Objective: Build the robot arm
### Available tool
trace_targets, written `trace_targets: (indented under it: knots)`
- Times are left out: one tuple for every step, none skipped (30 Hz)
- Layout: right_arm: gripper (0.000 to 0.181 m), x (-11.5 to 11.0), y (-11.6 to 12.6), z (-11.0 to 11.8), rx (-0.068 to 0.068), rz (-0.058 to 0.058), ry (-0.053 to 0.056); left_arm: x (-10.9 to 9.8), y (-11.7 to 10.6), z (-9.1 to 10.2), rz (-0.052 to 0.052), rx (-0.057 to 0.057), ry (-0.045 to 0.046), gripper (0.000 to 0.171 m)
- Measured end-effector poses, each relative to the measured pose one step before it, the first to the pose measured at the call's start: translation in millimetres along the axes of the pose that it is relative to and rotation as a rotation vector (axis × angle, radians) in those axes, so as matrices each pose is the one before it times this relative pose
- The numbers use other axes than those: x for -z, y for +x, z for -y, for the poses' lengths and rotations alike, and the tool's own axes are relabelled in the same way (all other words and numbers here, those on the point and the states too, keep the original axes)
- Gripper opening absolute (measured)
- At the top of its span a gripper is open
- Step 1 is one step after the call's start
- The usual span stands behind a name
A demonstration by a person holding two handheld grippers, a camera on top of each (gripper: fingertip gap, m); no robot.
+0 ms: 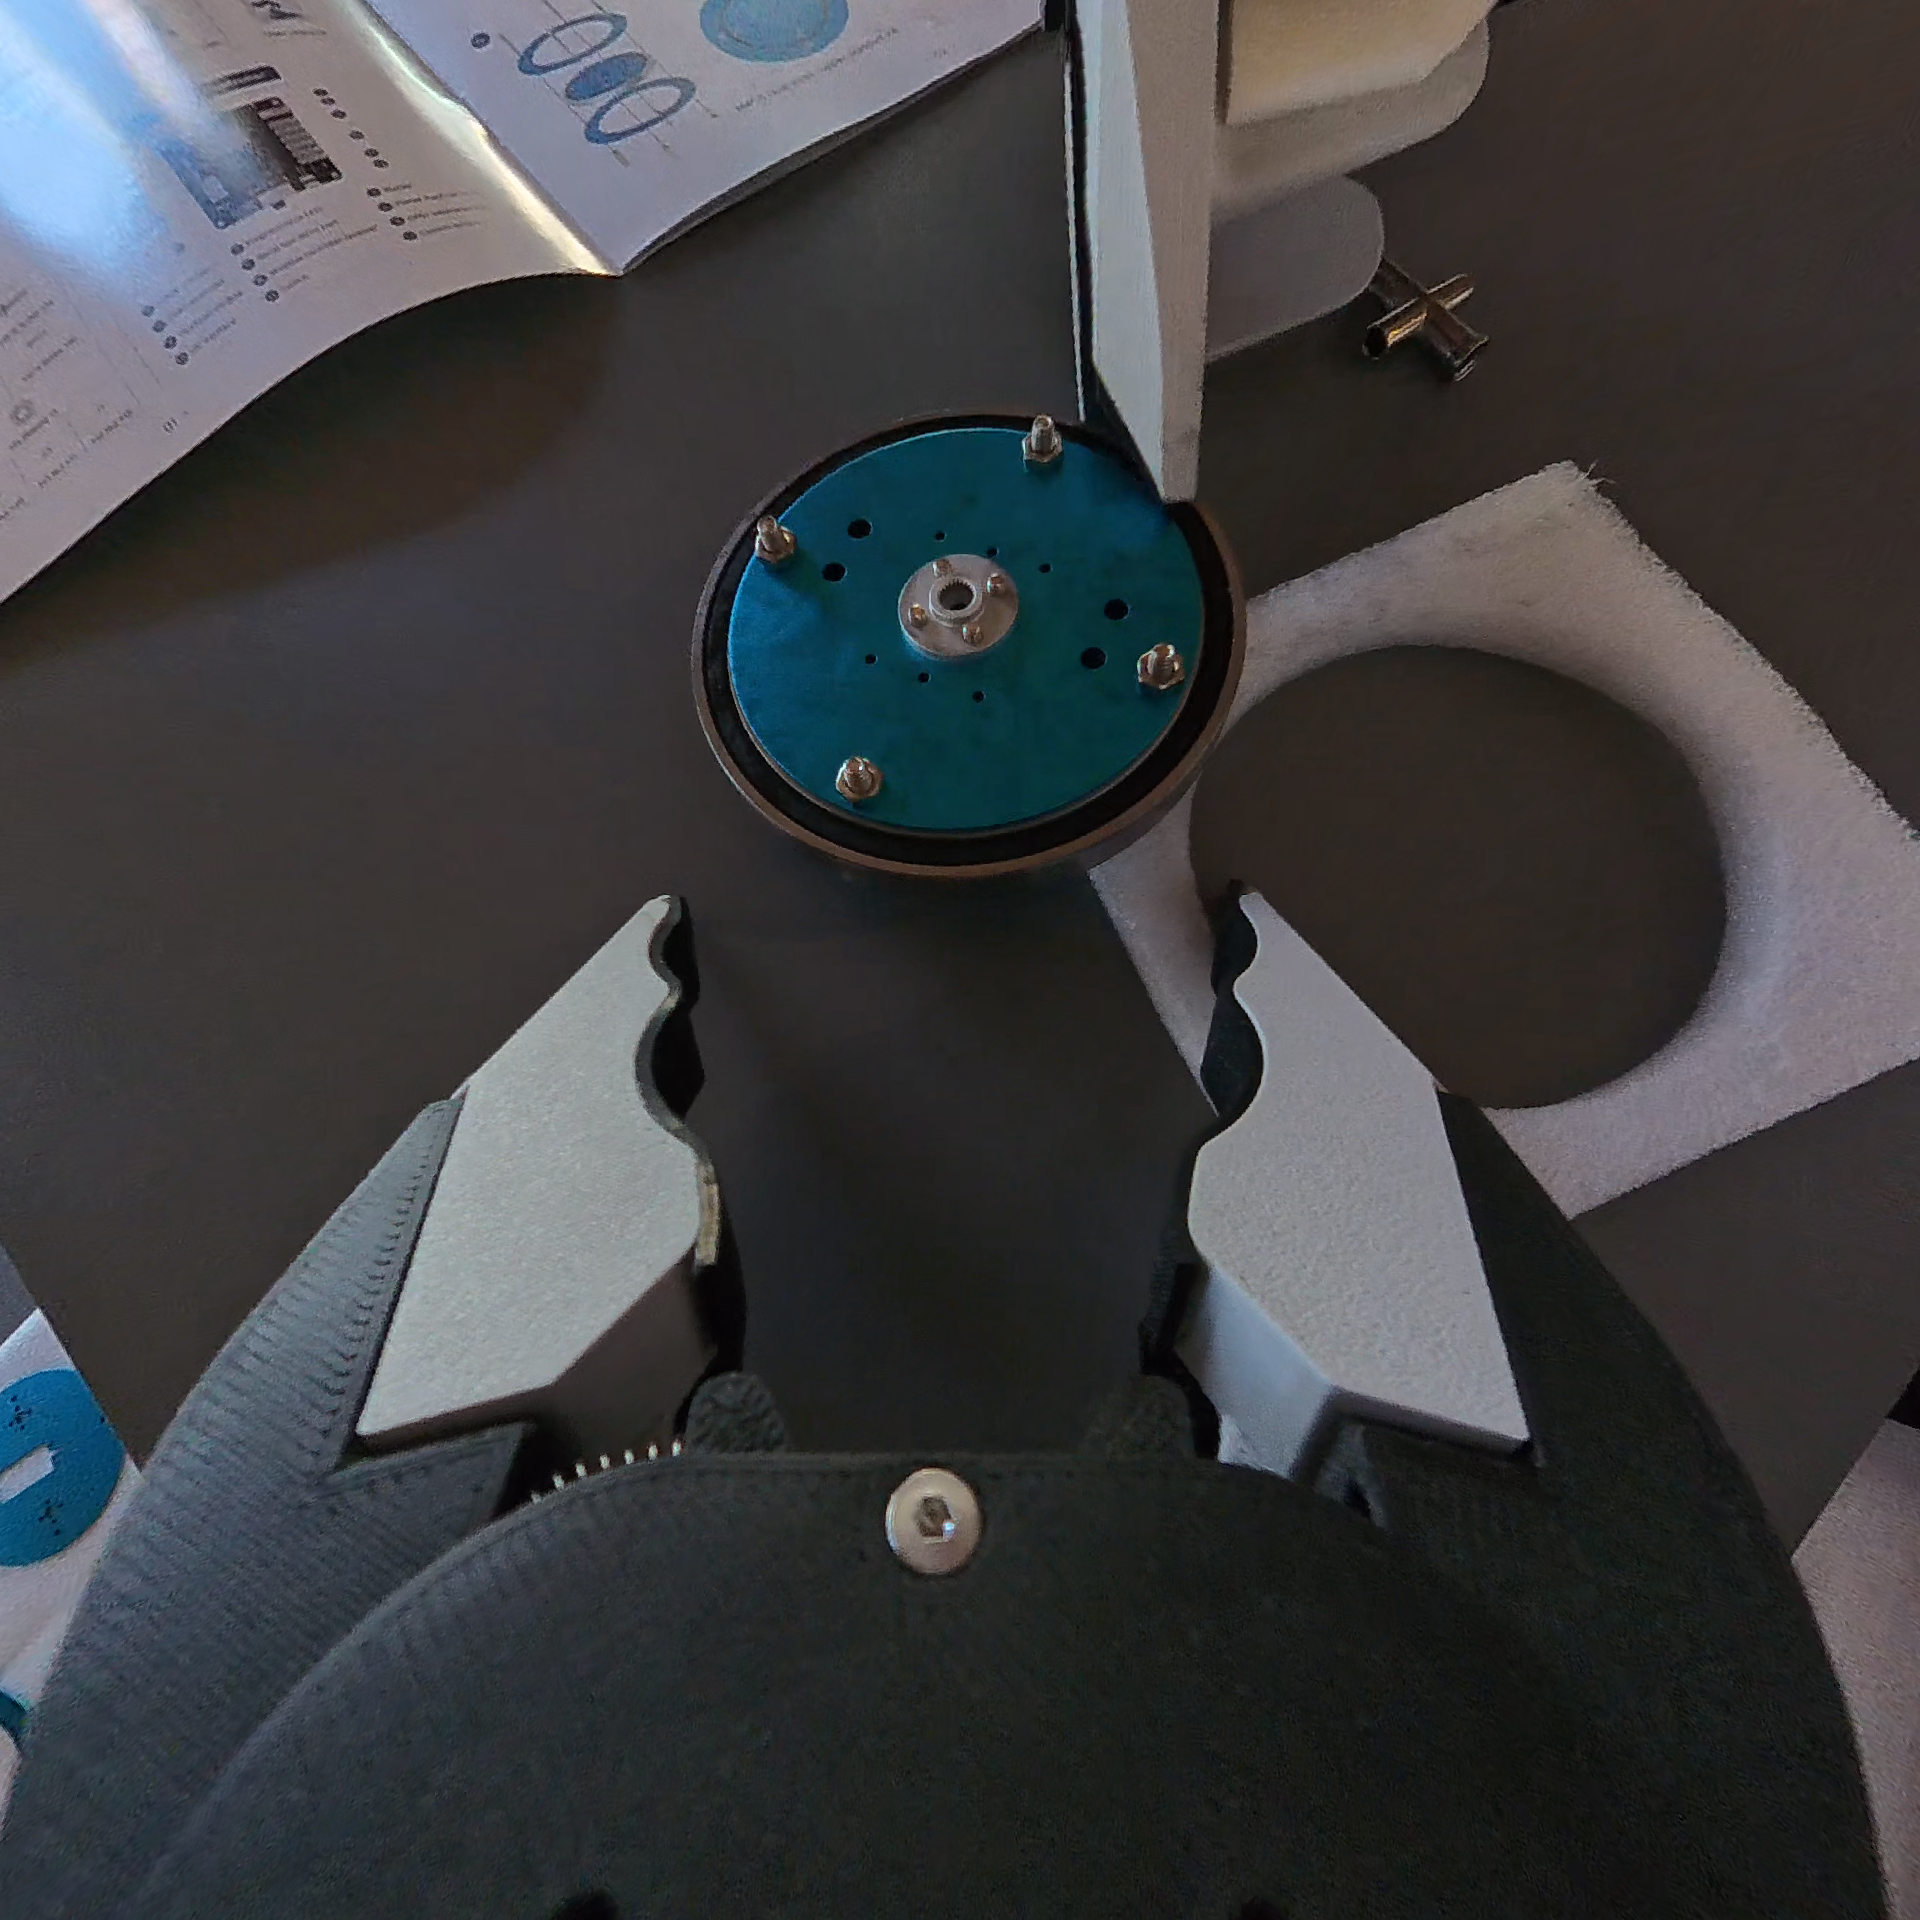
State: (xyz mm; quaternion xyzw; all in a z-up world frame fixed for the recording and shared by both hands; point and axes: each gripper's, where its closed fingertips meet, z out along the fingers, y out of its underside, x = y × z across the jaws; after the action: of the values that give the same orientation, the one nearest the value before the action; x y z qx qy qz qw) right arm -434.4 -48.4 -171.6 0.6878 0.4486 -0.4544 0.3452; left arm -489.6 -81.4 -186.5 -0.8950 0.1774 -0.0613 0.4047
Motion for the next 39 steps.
trace_targets:
  knots:
    - [0.024,1.93,1.17,0.16,0.0122,-0.025,0.0054,0.2,0.23,0.24,0.0002,-0.0037,0.00162,0.099]
    - [0.027,2.54,0.36,0.19,0.0121,-0.0207,0.0071,0.24,0.08,0.22,0.0023,-0.0034,0.00173,0.099]
    - [0.027,3.03,-1.27,-0.02,0.0134,-0.0122,0.0098,0.29,-0.09,0.22,0.0035,-0.0041,0.00207,0.098]
    - [0.026,3.42,-1.88,-0.52,0.0148,-0.0121,0.0096,0.51,-0.42,0.06,0.0049,-0.0048,0.00262,0.098]
    - [0.023,3.79,-2.1,-2.02,0.0216,-0.0185,0.0066,0.96,-0.44,0.3,0.0055,-0.0068,0.00526,0.098]
    - [0.019,4.11,-2.63,-3.69,0.036,-0.0234,0.0041,1.89,-0.54,1.36,0.0058,-0.0059,0.01509,0.098]
    - [0.016,4.5,-4.48,-3.23,0.0536,-0.0239,0.0167,3.32,-0.38,2.52,0.0032,0.0002,0.02606,0.098]
    - [0.012,5.24,-6.06,-2.48,0.0773,-0.0253,0.0329,4.53,-0.34,3.66,0.0005,0.0116,0.03454,0.097]
    - [0.009,6.53,-5.46,-1.68,0.1029,-0.0423,0.0424,5.39,-0.14,4.91,-0.0046,0.0209,0.04176,0.095]
    - [0.008,8.39,-3.04,-0.31,0.1424,-0.0757,0.0556,6.32,0.44,5.6,-0.0101,0.0222,0.04478,0.094]
    - [0.011,9.64,0.53,-4.24,0.1635,-0.1066,0.041,6.58,0.45,5.86,-0.0101,0.0201,0.04395,0.093]
    - [0.019,9.34,4.99,-8.95,0.1385,-0.1286,0.0246,6.42,-0.53,5.02,-0.0031,0.0193,0.0352,0.092]
    - [0.032,7.68,7.77,-12.03,0.0923,-0.1351,0.0144,6.06,-0.82,3.95,0.0014,0.0147,0.02472,0.091]
    - [0.037,4.95,6.23,-13.91,0.0529,-0.1067,-0.0003,5.17,-0.58,2.82,0.004,0.0072,0.01614,0.09]
    - [0.036,1.43,1.16,-13.86,0.0208,-0.0506,-0.0102,4.03,-0.56,1.72,0.0074,-0.0003,0.00778,0.089]
    - [0.037,-1.62,-3.24,-11.54,-0.0111,-0.0041,-0.0167,3.04,-0.65,1.11,0.0116,-0.005,0.00099,0.089]
    - [0.035,-2.51,-1.61,-9.59,-0.0134,-0.0027,-0.0222,1.93,-0.31,1.43,0.0122,-0.0061,0.00032,0.088]
    - [0.028,-2.67,3.81,-7.87,-0.0079,-0.0304,-0.0188,1.03,1.51,2.71,0.0028,-0.0041,0.00528,0.088]
    - [0.028,-3.61,2.1,-5.53,-0.0009,-0.0117,-0.013,0.28,3.22,3.9,-0.0069,0.0023,0.00994,0.087]
    - [0.027,-3.1,-1.31,-0.31,-0.0027,0.0158,0.009,-0.56,3.65,4.53,-0.0102,0.0082,0.01233,0.086]
    - [0.024,-0.72,-1.24,5.41,-0.014,0.0217,0.041,-1.3,3.56,4.46,-0.0088,0.0092,0.01214,0.085]
    - [0.024,-2.0,-2.21,2.3,-0.0282,0.0358,0.0129,-2.06,3.46,3.94,-0.0061,0.0096,0.00914,0.084]
    - [0.021,-2.96,-2.77,0.45,-0.0234,0.0375,-0.0034,-2.44,4.18,3.52,-0.0067,0.0083,0.00766,0.083]
    - [0.006,-2.27,-1.18,1.13,-0.0132,0.0201,0.0038,-2.81,4.96,3.03,-0.007,0.0051,0.00698,0.083]
    - [0.006,-1.8,-2.95,0.51,0.0065,0.0206,0.0017,-3.08,4.98,2.59,-0.0049,0.0019,0.00583,0.081]
    - [0.006,-0.13,-2.04,-0.62,0.0306,0.0042,-0.0103,-3.29,5.2,1.85,-0.0038,-0.0009,0.00502,0.079]
    - [0.006,1.44,0.02,-1.14,0.0387,-0.0158,-0.0149,-3.49,5.55,1.54,-0.0058,-0.0066,0.00495,0.075]
    - [0.006,2.45,0.17,-0.15,0.0342,-0.0139,-0.0054,-4.17,7.14,0.88,-0.0158,-0.0209,0.00246,0.069]
    - [0.006,3.65,-1.36,2.44,0.0181,0.0085,0.016,-4.93,8.85,-0.29,-0.0259,-0.0377,-0.00804,0.063]
    - [0.006,4.34,-4.22,4.11,-0.0044,0.0442,0.0286,-6.22,8.14,-0.9,-0.0222,-0.0475,-0.01804,0.057]
    - [0.006,5.0,-3.21,5.13,-0.0349,0.0553,0.032,-7.3,7.68,-0.93,-0.019,-0.0498,-0.02458,0.054]
    - [0.005,5.35,-3.92,6.8,-0.0402,0.0685,0.0397,-8.08,9.1,-1.38,-0.025,-0.0418,-0.03631,0.05]
    - [0.006,5.51,-4.45,7.68,-0.0252,0.0686,0.0421,-8.02,11.97,-0.65,-0.0426,-0.0258,-0.03995,0.045]
    - [0.005,5.34,-1.93,7.44,0.0045,0.0386,0.0388,-7.43,10.04,2.22,-0.0389,0.0098,-0.02304,0.034]
    - [0.005,4.34,-1.89,7.06,0.0506,0.0182,0.0348,-6.85,4.94,5.49,-0.0231,0.0493,0.00429,0.031]
    - [0.005,3.13,-0.95,6.1,0.0803,-0.008,0.0243,-5.72,3.23,7.78,-0.0253,0.0718,0.02775,0.031]
    - [0.005,1.36,-1.6,5.22,0.0961,-0.0212,0.0128,-4.63,1.7,7.89,-0.0246,0.078,0.03859,0.029]
    - [0.005,-0.47,-3.67,5.64,0.0973,-0.0207,0.0072,-3.64,-1.26,7.02,-0.0113,0.0735,0.03819,0.028]
    - [0.005,-1.61,-5.26,8.03,0.099,-0.0186,0.0144,-2.97,-2.21,6.31,-0.0079,0.0658,0.03398,0.029]
